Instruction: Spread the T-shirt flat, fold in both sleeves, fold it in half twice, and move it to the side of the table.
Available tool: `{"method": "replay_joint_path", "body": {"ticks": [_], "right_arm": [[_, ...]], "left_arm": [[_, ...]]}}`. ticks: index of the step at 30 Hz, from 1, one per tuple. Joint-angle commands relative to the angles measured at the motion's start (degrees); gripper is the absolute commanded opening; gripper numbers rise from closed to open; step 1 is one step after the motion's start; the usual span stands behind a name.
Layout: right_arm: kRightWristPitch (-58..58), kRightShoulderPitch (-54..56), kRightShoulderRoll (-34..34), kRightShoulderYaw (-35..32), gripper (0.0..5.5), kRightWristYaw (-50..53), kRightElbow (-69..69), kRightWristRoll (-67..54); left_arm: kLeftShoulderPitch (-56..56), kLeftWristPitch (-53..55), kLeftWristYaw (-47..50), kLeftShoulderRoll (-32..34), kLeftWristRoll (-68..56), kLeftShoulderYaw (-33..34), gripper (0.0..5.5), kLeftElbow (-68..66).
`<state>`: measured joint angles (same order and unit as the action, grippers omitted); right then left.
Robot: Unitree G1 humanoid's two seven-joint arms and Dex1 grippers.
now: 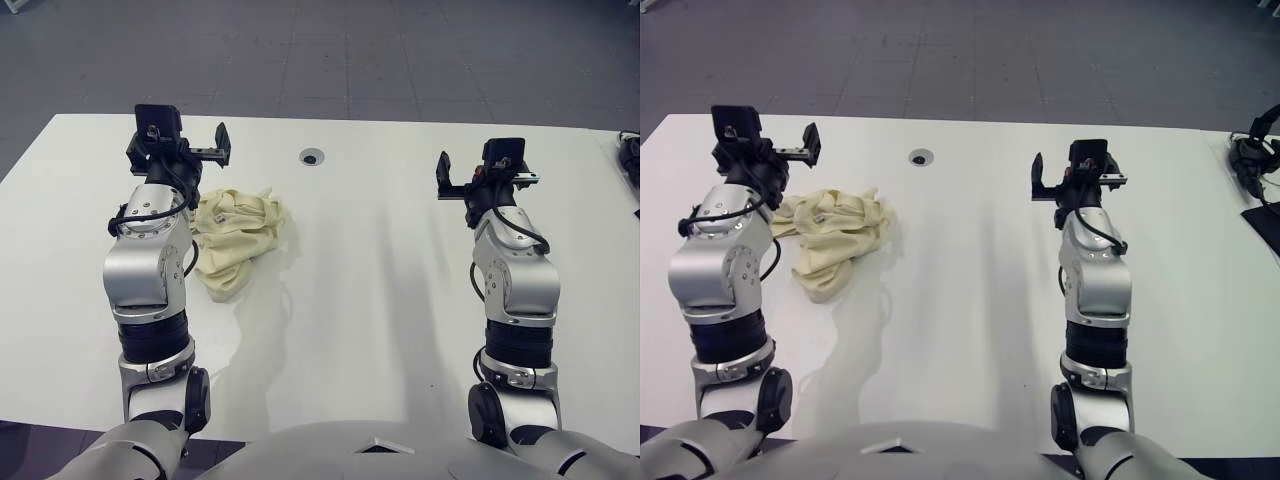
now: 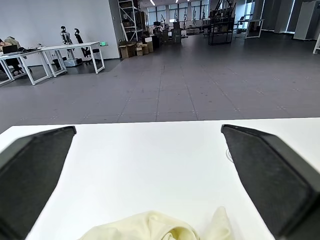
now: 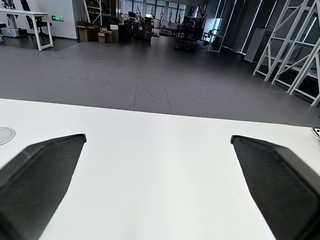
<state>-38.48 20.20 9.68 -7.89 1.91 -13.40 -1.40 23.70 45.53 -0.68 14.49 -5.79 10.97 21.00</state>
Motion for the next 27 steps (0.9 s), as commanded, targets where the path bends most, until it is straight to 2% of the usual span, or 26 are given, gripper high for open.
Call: {"method": "replay_joint_path", "body": {"ticks": [1,27], "right_arm": [[-0.5,0.0,0.0,0.2,5.39,0.0,-0.3,0.2],[-0.4,-0.6,-0.3,0.5,5.39,0.2,-0.8,0.1]], "left_arm": [[0.3,0.6,0.0,0.7,0.3,0.4,5.40,-0.1],[0.5,-0.6,-0.8,2.6,0.9,-0.1,5.40,-1.8]]}}
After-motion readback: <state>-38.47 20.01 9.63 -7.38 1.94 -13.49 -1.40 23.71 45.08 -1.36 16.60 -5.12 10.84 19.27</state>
